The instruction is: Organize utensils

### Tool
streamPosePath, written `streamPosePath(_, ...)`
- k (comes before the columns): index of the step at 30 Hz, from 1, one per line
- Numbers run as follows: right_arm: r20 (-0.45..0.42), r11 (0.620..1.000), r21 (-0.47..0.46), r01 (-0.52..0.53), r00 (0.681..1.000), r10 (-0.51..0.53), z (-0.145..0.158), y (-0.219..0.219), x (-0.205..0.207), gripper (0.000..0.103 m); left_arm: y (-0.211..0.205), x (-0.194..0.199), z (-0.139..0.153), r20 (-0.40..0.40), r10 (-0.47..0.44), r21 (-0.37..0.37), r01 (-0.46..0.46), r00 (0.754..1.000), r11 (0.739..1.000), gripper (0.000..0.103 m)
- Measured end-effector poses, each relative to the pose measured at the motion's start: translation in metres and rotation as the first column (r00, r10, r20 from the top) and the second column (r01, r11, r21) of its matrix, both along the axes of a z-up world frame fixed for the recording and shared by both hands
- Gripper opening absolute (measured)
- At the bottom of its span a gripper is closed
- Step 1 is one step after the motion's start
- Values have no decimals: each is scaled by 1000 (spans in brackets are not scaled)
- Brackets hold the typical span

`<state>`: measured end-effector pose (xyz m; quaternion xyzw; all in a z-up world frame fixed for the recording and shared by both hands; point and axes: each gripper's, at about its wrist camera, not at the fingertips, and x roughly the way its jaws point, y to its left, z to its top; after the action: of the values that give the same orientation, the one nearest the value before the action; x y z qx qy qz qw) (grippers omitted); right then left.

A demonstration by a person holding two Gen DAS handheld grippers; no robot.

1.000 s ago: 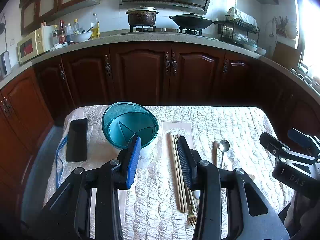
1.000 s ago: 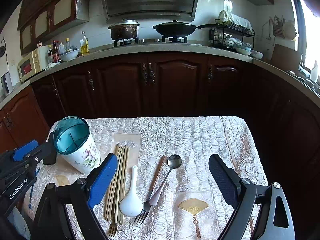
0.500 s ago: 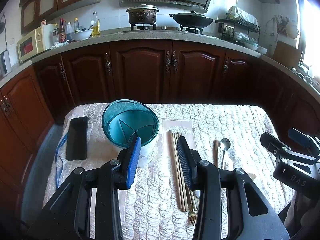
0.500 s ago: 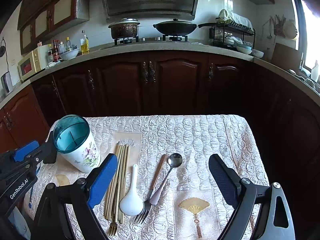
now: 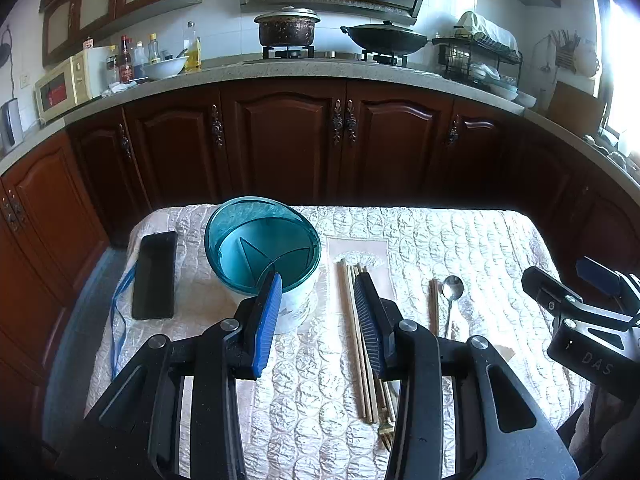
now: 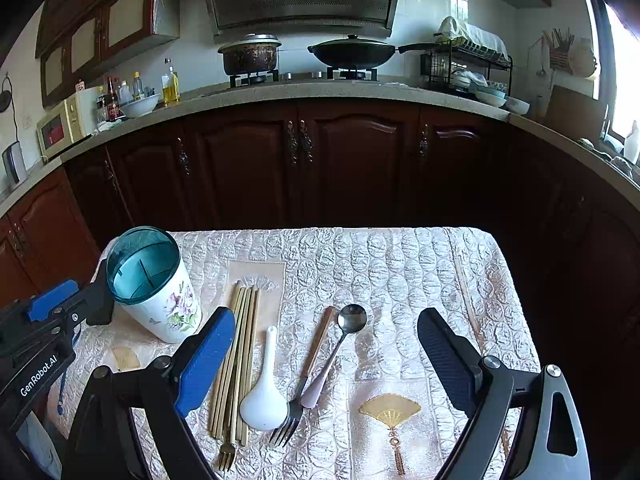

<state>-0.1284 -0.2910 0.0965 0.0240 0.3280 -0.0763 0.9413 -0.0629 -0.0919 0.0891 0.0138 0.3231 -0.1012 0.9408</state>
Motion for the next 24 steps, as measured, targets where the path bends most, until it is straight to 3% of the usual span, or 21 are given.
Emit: streamPosePath(24,-13,1000,0,-8,1000,8,-6,2,2,91,2,1,-3,-6,10,-1,-10,1000,1000,37)
